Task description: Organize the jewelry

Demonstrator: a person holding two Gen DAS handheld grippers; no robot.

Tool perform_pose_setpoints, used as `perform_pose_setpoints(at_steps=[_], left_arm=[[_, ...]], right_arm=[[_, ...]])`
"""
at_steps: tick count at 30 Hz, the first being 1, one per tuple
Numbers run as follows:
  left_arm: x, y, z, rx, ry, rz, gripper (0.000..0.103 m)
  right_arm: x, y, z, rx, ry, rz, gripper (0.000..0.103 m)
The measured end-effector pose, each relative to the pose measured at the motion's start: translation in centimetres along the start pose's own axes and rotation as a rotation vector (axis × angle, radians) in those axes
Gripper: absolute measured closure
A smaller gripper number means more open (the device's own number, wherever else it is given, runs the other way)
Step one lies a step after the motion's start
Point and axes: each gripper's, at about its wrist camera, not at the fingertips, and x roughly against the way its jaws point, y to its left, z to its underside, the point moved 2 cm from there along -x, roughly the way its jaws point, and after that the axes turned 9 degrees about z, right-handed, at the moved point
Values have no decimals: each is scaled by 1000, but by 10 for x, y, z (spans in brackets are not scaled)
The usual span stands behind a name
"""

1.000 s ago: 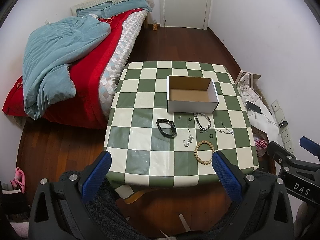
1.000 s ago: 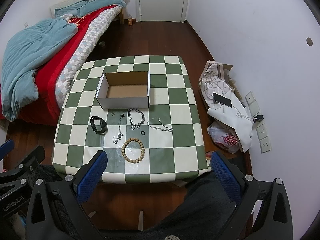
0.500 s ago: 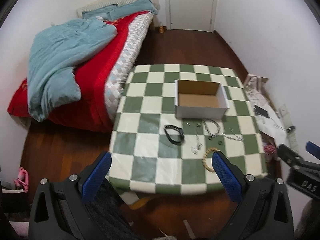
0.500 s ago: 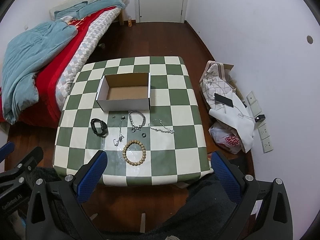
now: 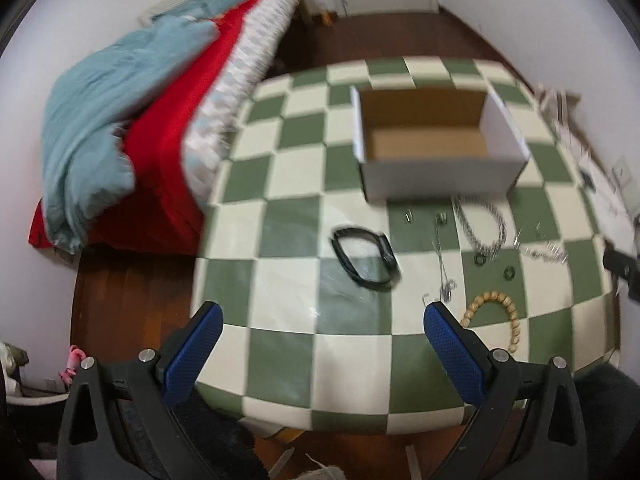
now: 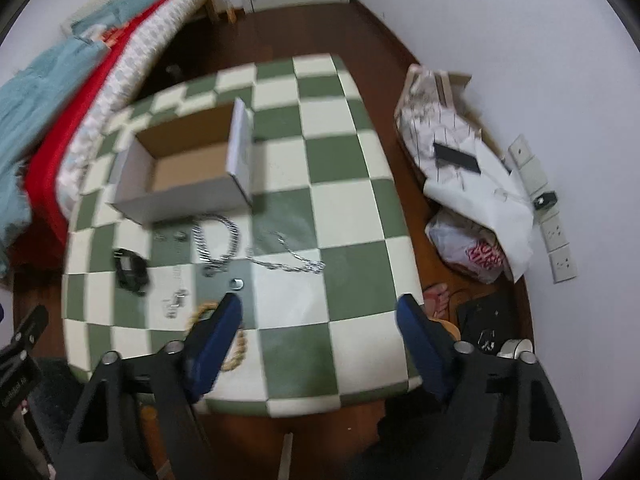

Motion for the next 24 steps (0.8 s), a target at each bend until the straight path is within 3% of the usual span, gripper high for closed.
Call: perform_pose_setpoints(at_steps=[9,15,16,18,20,23,24], left_arm=[[-54,-24,3,-14,64,47,1],[-67,-29,3,0,75,78,1],[-69,-30,3,0,75,87,1],[-71,-37,2,-6,77,108,1],[-73,-44,0,-21,74,122,1],[-77,-50,-3,-35,75,135,6],[-80,-52,-4,-39,82,138,12]], right_arm=[[-96,22,-1,99,19,14,29],[-118,39,2,133,10,-7,30],[-118,42,2,140,-6,-14,33],[-115,46,2,152,-37,-18,54],[-114,50,3,166,-45,-11,96],[-112,41,8,140,-28,-21,96],[-112,37,9,126,-19,-26,96]])
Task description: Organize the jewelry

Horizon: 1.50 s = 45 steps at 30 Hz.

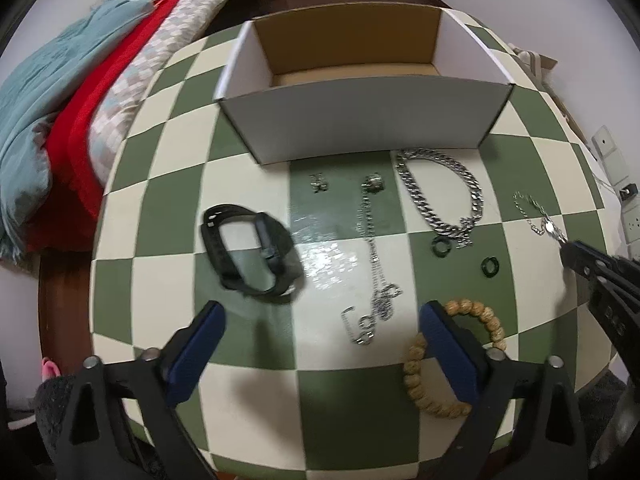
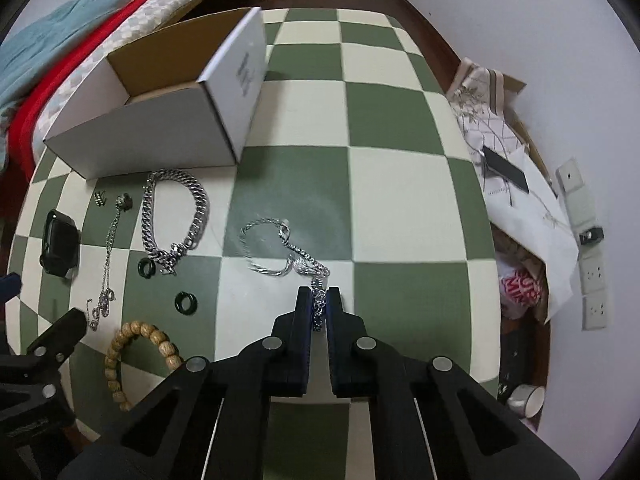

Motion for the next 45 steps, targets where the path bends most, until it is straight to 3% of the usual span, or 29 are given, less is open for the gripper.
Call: perform_pose_setpoints(at_steps=[6,11,14,16,25,32,45], left_arm=[[-15,-2,-2,-5,28,34,43],[-16,-4,-3,-17,22,71,59],[-14,-7,-4,-21,17,101,76],[-14,-9,-5,-25,12,113,97],[1,2,-6,-9,-30,87,102],[46,12,-12,15,-108,140,102],[128,31,-52,41,-248,212,102]], right_arm=[[3,-29,13,-67,41,-12,96],[5,-31,21,-75,44,-2,96],[5,-27,20,-71,44,3,96],[6,-24,20,-63,45,6,96],[13,-27,19,-115,24,-36,96],[49,-41,5,-218,-41,-140,96],[127,-33,-41,-212,-192,-238,96]])
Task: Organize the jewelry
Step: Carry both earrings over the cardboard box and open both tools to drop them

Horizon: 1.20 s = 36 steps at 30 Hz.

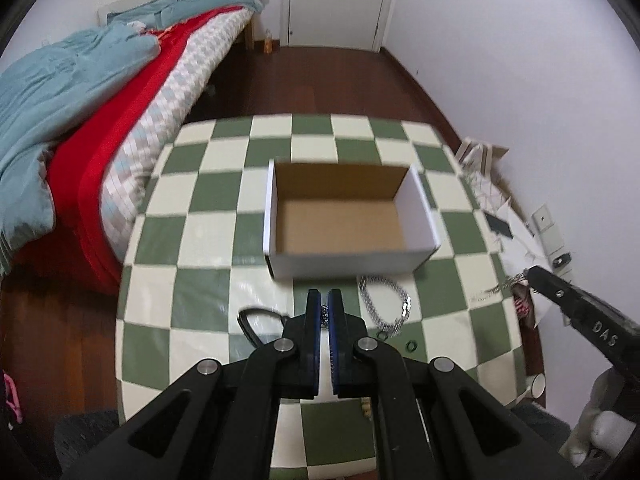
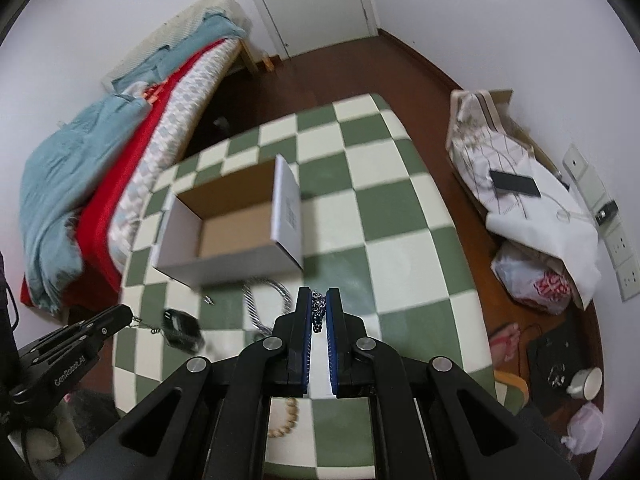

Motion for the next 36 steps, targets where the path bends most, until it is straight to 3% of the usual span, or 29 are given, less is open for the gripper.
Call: perform_pose_setpoints(at_steps=[8,14,20,25,28,36], left_arm=[[40,-2,-62,-48,-114,-6,102],[25,7,-107,-45,-120,-13,102],[-32,19,-132,-12,-16,-4,102],[-84,25,-131,35,111,62,102],[-107,28,-129,44,158,65,102],[-135,41,-133,64,215,55,101]], right_arm=[[17,31,-39,42,-39,-59,96],[9,63,-80,80,-25,-106,96],[-35,92,-104,110,65,-125,96],[-82,104,-113,142,142,-87,96],[-105,105,-117,147,184,-67,96],[-147,94,-128,109,279,-48,96]])
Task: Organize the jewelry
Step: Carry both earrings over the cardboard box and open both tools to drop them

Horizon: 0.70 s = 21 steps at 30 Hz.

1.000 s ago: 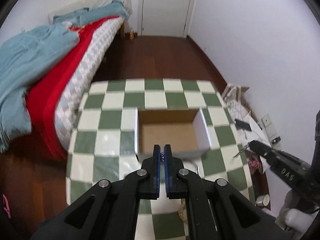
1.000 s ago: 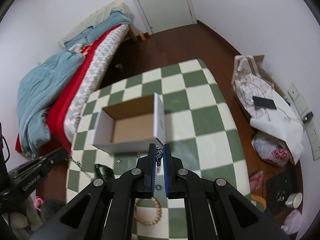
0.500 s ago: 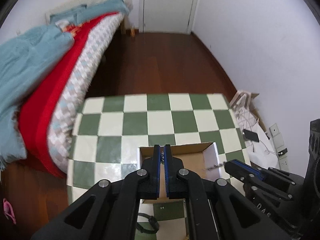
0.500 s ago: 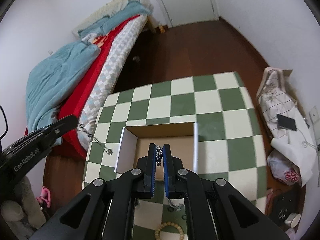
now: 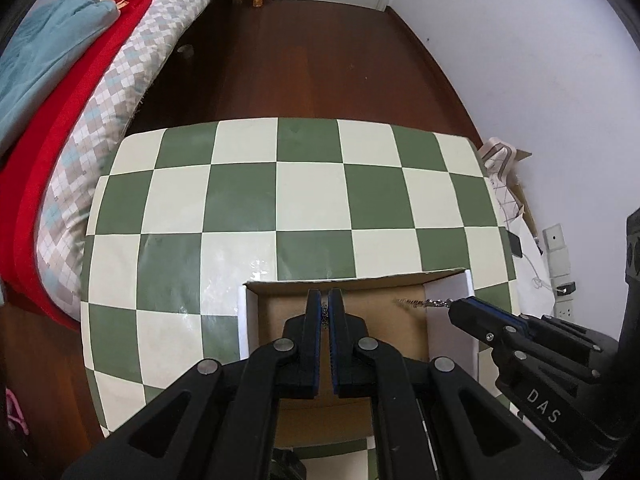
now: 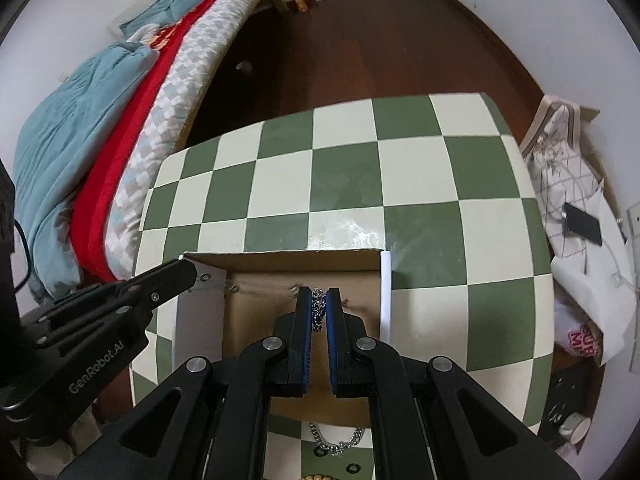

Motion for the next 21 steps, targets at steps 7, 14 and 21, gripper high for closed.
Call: perform_pose_setpoints(at_steps=[7,14,21], left_arm=[[12,4,-1,-14,-37,-112,96],[36,14,10,-26,-152,-241,24],[43,31,43,-15,-198,-287,0]], right_arm=[[-12,-1,-5,-8,74,23,87],[2,3,5,41,27,131,43],[6,1,33,88,-8,283,5]])
